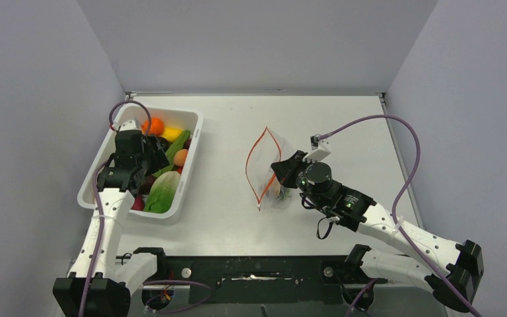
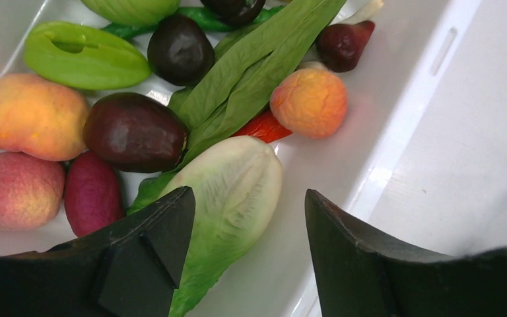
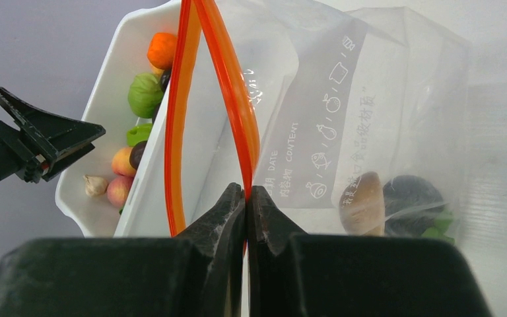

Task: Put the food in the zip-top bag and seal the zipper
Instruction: Pick up the fake vegetable from the bin, then place the fake vegetable in the zipper food storage bag.

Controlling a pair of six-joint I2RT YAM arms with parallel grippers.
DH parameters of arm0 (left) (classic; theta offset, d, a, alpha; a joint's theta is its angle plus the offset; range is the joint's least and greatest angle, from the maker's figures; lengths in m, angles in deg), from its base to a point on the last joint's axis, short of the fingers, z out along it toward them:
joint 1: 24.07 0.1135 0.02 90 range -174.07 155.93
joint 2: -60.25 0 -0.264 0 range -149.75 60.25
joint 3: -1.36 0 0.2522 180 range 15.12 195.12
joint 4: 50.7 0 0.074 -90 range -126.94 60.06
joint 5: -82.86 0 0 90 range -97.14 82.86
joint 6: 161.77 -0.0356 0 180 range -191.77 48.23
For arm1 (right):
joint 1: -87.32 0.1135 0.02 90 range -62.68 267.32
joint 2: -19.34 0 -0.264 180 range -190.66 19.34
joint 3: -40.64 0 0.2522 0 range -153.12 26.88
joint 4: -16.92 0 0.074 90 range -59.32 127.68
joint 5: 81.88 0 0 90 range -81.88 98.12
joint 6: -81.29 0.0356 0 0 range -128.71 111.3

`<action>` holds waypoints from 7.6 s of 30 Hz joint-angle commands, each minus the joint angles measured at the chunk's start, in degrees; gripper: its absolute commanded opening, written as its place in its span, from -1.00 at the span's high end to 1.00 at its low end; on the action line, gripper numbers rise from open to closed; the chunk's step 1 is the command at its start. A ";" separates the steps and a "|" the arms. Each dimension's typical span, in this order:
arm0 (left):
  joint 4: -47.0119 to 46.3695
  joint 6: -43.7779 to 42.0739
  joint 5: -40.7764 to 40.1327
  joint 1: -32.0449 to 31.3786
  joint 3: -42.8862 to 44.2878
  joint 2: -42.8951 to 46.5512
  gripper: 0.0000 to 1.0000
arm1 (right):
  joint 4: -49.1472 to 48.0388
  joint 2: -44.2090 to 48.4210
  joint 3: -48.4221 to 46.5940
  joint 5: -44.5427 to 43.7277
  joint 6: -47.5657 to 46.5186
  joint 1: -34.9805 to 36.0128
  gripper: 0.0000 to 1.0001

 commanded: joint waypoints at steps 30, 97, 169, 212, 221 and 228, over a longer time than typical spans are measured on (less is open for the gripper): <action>0.26 3.26 9.42 4.40 -3.64 -17.70 -0.13 | -1.85 -0.29 -1.96 -1.81 -0.36 0.11 1.00; 2.14 -3.31 30.57 4.16 18.59 4.52 1.00 | -7.60 -6.18 -5.03 2.20 -17.78 0.57 1.00; -3.23 5.46 43.80 -18.55 4.30 -3.20 1.00 | -20.27 -18.88 -8.87 8.89 -62.23 5.40 1.00; -43.33 28.77 39.44 -20.79 -5.02 -23.71 0.18 | -29.25 -24.52 3.84 15.18 -47.14 -1.63 1.00; -29.55 18.60 28.63 -21.31 0.28 -23.63 -0.02 | -31.05 -26.06 4.19 18.80 -44.60 -5.35 1.00; -28.44 11.51 21.33 -25.95 -5.38 -15.16 -0.12 | -30.03 -26.06 3.96 19.54 -41.42 -7.32 1.00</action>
